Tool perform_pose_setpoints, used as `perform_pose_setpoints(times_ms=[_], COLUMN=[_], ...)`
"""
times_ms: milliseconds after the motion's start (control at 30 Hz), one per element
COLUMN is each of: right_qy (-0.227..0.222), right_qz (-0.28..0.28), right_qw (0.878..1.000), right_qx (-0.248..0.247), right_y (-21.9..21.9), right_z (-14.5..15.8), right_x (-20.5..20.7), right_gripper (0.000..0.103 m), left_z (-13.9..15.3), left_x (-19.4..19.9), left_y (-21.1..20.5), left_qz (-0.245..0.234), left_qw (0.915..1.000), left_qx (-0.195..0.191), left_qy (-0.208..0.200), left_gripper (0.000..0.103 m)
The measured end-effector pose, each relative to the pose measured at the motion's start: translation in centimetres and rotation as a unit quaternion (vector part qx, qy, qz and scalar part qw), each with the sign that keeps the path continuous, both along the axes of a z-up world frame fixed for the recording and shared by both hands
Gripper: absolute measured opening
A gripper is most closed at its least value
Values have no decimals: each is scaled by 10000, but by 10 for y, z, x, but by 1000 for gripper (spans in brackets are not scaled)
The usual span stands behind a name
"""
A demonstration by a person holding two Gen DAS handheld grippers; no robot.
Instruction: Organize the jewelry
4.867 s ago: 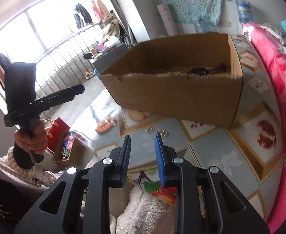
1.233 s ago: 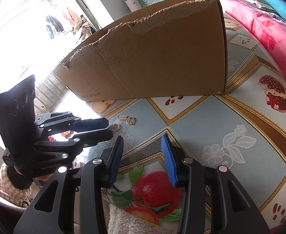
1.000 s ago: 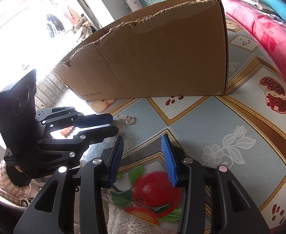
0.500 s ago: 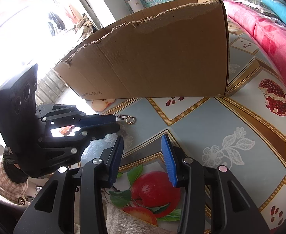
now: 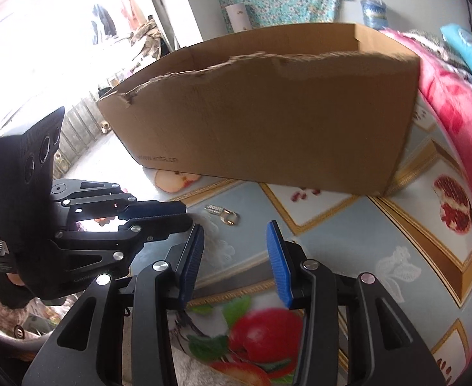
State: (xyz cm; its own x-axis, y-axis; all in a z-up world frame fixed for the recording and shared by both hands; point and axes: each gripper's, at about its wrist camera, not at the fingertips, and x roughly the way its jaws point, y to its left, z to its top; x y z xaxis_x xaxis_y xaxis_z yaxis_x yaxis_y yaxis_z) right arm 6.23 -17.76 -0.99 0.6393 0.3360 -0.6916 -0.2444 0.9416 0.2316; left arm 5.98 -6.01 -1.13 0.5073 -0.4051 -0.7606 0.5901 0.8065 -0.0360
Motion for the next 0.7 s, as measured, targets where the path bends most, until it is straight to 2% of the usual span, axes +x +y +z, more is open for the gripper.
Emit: perform_pose_setpoints(times_ms=[133,267,433,700], right_qy=[-56,-5,73,106], right_qz=[46,185,232,24], right_qw=[9989,9972,9908,9905], right_qx=[-456,-725,-1330,-1374], right_y=[12,20,29,21], right_z=[0,0,-5,-2], right_x=[7,14,21,29], right_gripper=[31,30,30,30], left_z=[1,1,0,0], left_x=[-1,-2,-1,-2], left_y=[9,13,13,17], left_qz=[103,136,140,113], left_qw=[9999,9998,9996,9996], left_qx=[-88,-170,-234,-258], left_qy=[23,19,21,10], left_gripper=[11,11,11,11])
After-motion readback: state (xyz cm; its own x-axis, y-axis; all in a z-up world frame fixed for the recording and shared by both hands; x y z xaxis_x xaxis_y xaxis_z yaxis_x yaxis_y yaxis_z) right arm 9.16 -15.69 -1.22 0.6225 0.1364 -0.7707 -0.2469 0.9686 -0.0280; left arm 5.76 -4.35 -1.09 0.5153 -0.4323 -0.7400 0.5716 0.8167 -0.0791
